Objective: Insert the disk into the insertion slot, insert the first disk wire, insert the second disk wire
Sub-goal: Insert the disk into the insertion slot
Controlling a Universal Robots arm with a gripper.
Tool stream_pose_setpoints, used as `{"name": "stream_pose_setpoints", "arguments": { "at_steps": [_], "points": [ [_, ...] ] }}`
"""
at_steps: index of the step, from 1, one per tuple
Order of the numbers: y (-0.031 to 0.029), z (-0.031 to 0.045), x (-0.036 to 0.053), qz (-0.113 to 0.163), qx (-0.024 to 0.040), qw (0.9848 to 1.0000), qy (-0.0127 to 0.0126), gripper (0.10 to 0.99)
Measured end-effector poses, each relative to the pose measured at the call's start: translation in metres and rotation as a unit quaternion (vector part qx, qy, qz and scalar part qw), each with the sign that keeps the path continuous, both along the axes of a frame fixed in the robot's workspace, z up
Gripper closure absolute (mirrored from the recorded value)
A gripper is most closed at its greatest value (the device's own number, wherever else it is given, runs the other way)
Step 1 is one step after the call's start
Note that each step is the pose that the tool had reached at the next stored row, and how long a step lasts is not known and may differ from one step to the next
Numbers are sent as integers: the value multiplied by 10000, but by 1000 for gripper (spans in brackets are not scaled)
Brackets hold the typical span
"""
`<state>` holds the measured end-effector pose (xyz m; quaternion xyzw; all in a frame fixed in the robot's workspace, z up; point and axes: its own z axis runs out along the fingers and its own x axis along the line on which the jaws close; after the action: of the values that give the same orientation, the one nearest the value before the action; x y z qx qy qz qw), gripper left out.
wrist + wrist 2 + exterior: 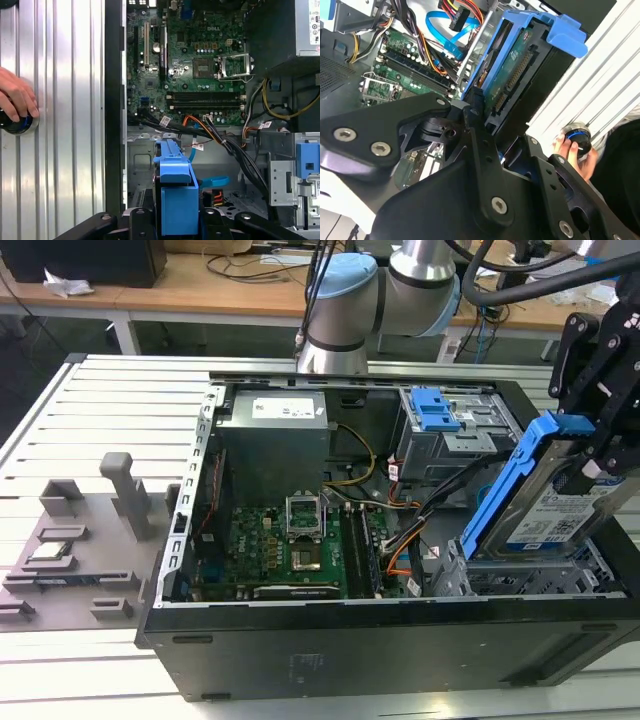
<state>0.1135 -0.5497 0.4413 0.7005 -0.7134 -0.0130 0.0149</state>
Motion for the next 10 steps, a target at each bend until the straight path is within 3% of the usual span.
{"name": "stream_pose_setpoints", "arguments": {
  "at_steps": [6,10],
  "points": [
    [30,-59,13,0,1,10000,0,722],
    [31,-145,15,0,0,10000,0,722]
  ]
}}
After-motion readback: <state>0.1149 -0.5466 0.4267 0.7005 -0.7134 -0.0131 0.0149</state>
